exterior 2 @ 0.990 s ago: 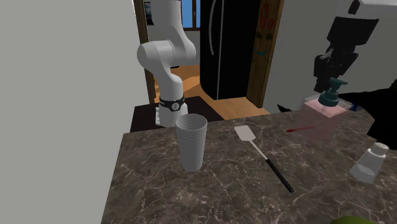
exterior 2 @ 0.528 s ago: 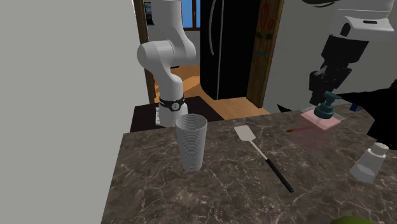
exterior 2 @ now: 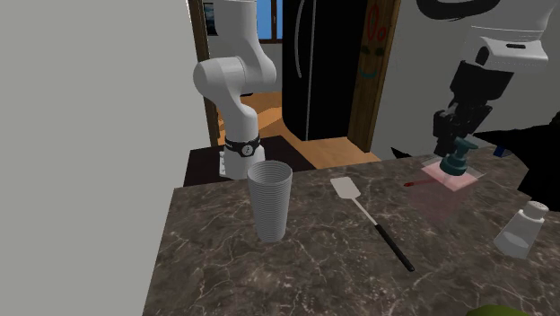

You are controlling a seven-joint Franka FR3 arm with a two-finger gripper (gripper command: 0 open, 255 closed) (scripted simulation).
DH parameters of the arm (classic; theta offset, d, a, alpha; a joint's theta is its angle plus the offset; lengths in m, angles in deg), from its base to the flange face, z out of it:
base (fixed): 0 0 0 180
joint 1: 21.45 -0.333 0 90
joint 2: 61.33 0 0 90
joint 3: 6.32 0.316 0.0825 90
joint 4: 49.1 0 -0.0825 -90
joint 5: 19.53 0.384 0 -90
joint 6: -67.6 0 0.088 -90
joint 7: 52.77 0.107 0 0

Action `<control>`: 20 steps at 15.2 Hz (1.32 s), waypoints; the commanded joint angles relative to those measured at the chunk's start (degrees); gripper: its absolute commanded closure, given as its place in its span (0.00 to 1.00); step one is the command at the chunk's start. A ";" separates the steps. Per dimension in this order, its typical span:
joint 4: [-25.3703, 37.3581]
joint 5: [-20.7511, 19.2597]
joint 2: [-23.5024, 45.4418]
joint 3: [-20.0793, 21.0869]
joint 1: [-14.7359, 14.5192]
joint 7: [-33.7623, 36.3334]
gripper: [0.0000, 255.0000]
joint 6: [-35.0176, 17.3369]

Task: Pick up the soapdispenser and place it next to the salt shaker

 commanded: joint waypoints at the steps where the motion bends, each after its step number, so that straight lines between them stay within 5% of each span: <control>1: 0.00 0.00 0.00 0.00 0.00 0.00 1.00 -0.03; 2: 0.00 0.00 0.00 0.00 0.00 0.00 1.00 -0.03; 3: 0.00 0.00 0.00 0.00 0.00 0.00 0.00 -0.02; 8: -0.01 0.00 0.00 0.00 0.00 0.00 0.00 -0.03; 12: 5.53 0.59 -1.61 -0.05 0.28 -0.43 0.00 7.02; 20: 5.53 0.59 -1.61 -0.05 0.28 -0.43 0.00 7.01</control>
